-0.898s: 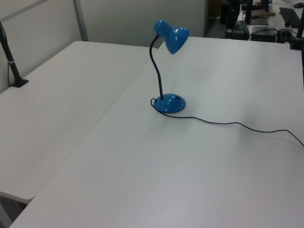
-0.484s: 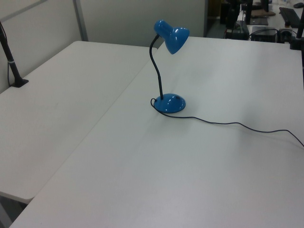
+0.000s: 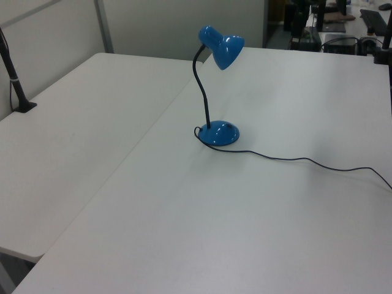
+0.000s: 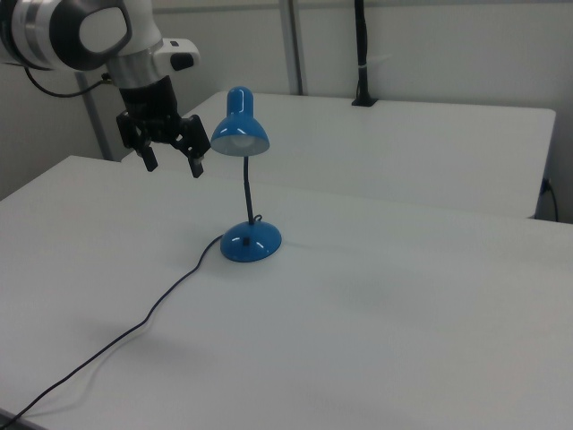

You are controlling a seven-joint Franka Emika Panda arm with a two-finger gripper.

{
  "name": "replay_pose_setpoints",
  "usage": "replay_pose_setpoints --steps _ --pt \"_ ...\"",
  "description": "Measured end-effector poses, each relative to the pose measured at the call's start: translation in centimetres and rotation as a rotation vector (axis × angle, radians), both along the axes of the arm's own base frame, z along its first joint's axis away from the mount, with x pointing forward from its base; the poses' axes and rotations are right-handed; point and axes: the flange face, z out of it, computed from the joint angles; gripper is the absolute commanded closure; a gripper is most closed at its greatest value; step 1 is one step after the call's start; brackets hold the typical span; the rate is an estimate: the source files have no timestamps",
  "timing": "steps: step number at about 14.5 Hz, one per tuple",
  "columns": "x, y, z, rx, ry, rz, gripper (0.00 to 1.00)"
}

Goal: Turn on the lamp

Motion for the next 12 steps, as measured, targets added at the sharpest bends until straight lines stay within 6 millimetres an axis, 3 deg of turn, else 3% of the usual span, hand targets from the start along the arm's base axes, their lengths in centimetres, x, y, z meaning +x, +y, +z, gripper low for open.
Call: replay_pose_setpoints --steps 4,12 --pt "0.0 0.0 0.0 -0.001 0.000 0.013 0.00" --pt "-0.1 -0.7 -1.7 -0.026 0.071 0.347 0.00"
